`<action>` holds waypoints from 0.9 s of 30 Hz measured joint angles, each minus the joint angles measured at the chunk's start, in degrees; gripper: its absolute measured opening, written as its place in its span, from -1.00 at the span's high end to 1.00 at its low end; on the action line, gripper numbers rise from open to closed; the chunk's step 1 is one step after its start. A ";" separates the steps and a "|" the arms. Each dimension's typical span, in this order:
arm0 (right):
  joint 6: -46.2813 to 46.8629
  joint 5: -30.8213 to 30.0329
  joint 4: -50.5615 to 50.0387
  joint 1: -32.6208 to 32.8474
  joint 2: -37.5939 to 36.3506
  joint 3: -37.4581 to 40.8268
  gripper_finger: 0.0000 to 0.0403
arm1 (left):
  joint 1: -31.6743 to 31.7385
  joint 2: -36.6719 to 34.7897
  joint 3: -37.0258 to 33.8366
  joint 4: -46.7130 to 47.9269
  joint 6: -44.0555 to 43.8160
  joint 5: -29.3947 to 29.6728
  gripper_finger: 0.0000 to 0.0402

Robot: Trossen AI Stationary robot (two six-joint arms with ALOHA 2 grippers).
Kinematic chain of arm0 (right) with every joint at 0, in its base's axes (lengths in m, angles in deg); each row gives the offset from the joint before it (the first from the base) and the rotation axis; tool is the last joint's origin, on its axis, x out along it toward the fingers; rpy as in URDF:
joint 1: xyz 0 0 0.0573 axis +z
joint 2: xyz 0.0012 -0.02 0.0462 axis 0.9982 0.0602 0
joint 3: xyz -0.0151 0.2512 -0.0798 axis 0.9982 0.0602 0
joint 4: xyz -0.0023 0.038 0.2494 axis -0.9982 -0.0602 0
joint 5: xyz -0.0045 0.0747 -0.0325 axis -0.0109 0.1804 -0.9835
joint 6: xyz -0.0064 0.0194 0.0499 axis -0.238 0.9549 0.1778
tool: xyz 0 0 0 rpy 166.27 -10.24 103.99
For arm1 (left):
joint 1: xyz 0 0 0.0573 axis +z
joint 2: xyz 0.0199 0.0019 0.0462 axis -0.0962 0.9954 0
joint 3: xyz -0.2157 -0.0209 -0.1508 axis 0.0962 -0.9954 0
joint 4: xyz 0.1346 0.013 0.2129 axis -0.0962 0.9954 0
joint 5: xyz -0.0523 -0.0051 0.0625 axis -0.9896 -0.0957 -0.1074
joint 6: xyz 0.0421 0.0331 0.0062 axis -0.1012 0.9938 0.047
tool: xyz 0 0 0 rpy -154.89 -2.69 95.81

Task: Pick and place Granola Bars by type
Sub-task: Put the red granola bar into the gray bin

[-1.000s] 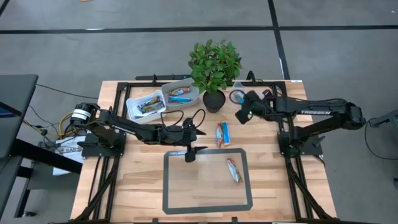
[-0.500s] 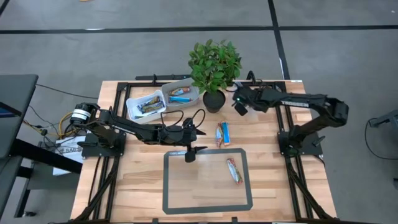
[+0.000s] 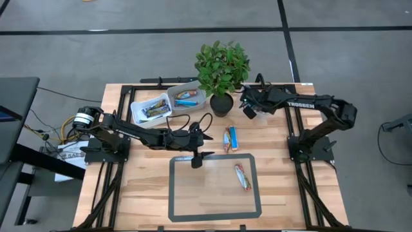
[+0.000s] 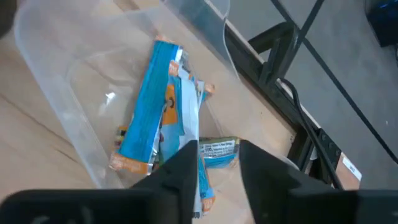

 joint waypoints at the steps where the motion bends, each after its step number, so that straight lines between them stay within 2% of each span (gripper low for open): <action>1: 0.00 0.03 0.09 0.05 -0.30 0.00 0.40 | 0.00 0.00 0.00 0.09 -0.01 -0.01 -0.40; 7: -0.38 1.03 1.45 3.00 -5.26 0.02 0.18 | -0.11 0.00 0.00 0.33 0.97 -0.74 -0.40; 10: 0.36 1.16 1.85 6.68 -8.92 0.02 0.12 | -0.15 0.00 0.00 0.32 3.35 -3.03 -0.40; 14: 3.81 4.32 1.99 13.79 -13.94 0.03 0.07 | -0.20 0.00 -0.01 1.02 8.08 -3.04 -0.40; 21: 17.45 7.29 2.71 29.56 -18.63 2.51 0.09 | -0.17 0.00 -0.02 3.38 11.08 -1.77 -0.40; 27: 31.74 11.07 2.36 40.48 -15.39 2.97 0.14 | -0.17 0.00 -0.02 3.32 9.94 -1.16 -0.40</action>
